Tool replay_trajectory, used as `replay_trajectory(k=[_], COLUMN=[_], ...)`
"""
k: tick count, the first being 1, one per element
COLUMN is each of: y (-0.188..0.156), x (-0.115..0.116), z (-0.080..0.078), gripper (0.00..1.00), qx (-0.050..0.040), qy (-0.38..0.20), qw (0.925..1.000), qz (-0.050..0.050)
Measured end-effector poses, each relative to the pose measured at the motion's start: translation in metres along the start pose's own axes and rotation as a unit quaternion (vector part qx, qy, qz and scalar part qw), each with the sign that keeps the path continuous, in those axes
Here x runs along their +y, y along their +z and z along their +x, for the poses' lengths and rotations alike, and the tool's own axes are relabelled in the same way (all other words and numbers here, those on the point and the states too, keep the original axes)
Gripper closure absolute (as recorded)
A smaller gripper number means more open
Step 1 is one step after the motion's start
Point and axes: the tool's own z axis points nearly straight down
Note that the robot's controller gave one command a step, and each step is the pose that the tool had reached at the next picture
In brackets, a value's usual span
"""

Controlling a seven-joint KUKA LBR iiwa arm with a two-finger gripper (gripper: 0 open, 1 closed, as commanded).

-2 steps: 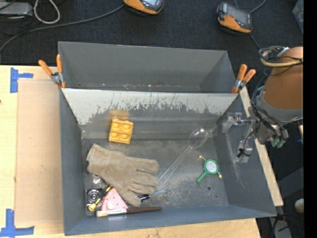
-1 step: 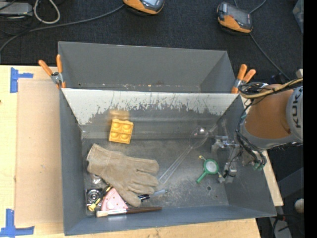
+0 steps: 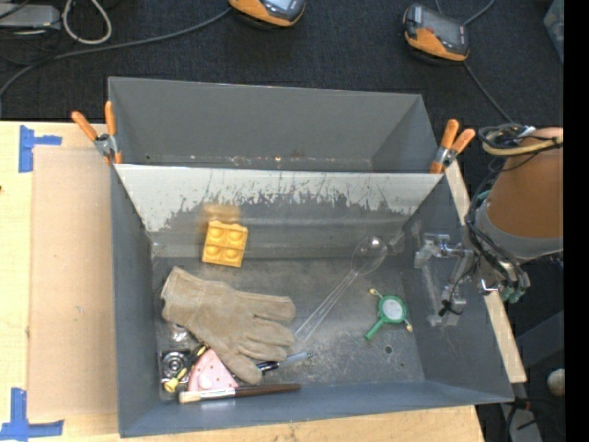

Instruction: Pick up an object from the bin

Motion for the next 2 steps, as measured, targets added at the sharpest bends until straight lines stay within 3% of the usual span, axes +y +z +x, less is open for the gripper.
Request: replay_trajectory(k=[1, 2], y=[0.058, 0.087], x=[0.015, 0.003], z=[0.014, 0.018], gripper=[0.0, 0.0], qx=[0.0157, 0.0013], qy=[0.058, 0.051], qw=[0.9982, 0.9987], qz=[-0.003, -0.001])
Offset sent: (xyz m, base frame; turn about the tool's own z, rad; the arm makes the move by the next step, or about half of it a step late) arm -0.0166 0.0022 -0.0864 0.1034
